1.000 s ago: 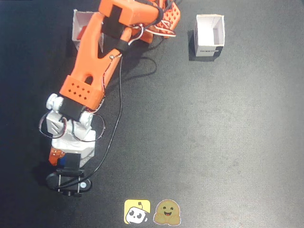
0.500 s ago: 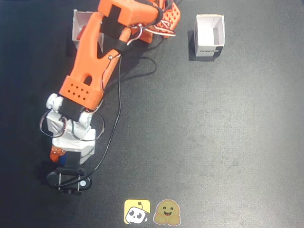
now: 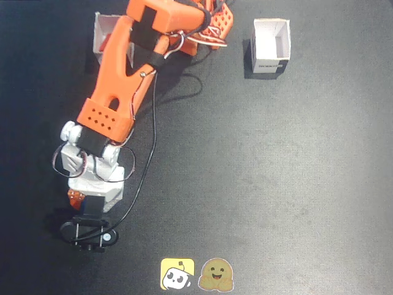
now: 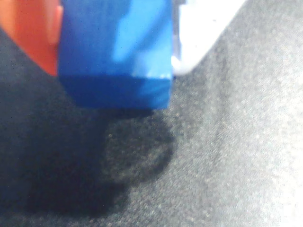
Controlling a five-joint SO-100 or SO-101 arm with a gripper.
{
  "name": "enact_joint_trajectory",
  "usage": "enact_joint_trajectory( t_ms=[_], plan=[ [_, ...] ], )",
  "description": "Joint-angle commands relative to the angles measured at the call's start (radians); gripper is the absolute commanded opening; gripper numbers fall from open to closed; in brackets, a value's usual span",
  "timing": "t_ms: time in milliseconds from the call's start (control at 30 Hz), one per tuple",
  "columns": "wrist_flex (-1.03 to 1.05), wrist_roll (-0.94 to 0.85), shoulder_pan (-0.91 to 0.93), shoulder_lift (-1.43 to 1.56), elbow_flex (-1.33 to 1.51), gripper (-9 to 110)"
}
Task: Put the red cube in the right box and the blue cube in the left box.
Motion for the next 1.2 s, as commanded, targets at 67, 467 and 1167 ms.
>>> enact_joint_trajectory(
  t_ms=[67,467,1167],
  plan=[
    [0.006,0.011,0.008,0.020,-0.023,10],
    [0.245,0.011,0.035,0.244,-0.026,10],
    [0.383,0.094,-0.141,0.811,0.405,11]
  ],
)
